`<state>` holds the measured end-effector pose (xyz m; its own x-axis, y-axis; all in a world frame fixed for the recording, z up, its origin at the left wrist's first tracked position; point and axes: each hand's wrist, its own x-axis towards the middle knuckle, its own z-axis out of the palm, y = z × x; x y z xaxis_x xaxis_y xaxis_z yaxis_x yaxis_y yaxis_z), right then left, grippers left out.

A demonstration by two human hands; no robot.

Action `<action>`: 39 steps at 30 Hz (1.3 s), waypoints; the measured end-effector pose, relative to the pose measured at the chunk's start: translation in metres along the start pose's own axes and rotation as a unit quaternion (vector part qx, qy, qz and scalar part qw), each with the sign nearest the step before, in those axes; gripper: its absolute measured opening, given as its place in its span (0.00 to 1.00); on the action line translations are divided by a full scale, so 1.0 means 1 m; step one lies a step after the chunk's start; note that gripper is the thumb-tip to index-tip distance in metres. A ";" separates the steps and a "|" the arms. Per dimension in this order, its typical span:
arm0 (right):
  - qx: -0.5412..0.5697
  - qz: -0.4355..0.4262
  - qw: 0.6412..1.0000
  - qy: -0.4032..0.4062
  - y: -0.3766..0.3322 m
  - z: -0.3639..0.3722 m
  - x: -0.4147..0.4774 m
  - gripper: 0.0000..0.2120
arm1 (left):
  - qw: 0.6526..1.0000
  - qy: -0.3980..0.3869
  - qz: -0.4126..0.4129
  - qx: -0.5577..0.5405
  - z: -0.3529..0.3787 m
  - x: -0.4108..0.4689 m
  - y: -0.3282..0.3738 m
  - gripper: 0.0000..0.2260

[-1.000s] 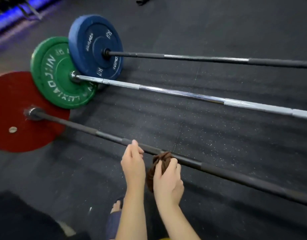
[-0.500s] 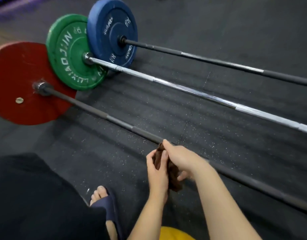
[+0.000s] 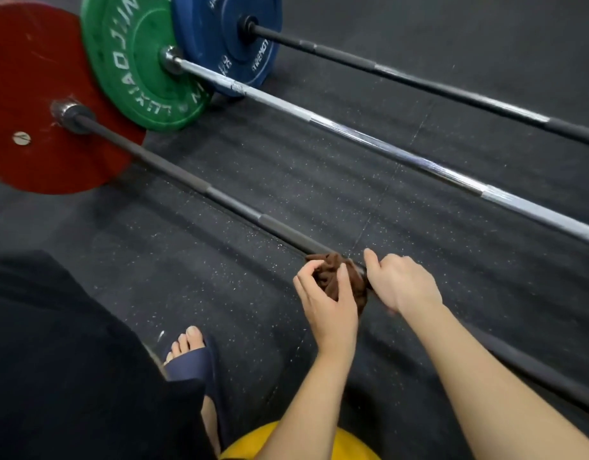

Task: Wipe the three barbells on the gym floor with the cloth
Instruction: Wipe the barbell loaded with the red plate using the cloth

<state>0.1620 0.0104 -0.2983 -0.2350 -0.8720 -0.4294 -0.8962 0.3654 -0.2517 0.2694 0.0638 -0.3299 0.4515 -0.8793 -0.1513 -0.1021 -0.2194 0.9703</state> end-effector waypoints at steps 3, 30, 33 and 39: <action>0.002 -0.027 0.999 -0.036 0.003 -0.002 -0.001 0.33 | 0.999 0.033 0.022 0.007 -0.004 0.018 0.000 0.09; 0.019 -0.033 0.999 0.009 0.003 0.007 0.000 0.11 | 0.995 0.085 -0.017 -0.039 0.000 0.041 -0.001 0.07; -0.004 -0.047 0.999 0.010 0.003 0.008 0.001 0.14 | 0.998 0.058 -0.023 -0.029 0.010 0.021 -0.003 0.07; -0.061 -0.066 0.996 0.026 0.005 0.007 -0.002 0.19 | 0.999 0.049 0.008 -0.013 0.004 0.028 -0.001 0.07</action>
<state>0.1608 0.0164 -0.3050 -0.1290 -0.9264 -0.3539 -0.9590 0.2074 -0.1934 0.2789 0.0382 -0.3359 0.5346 -0.8370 -0.1169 -0.0882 -0.1929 0.9773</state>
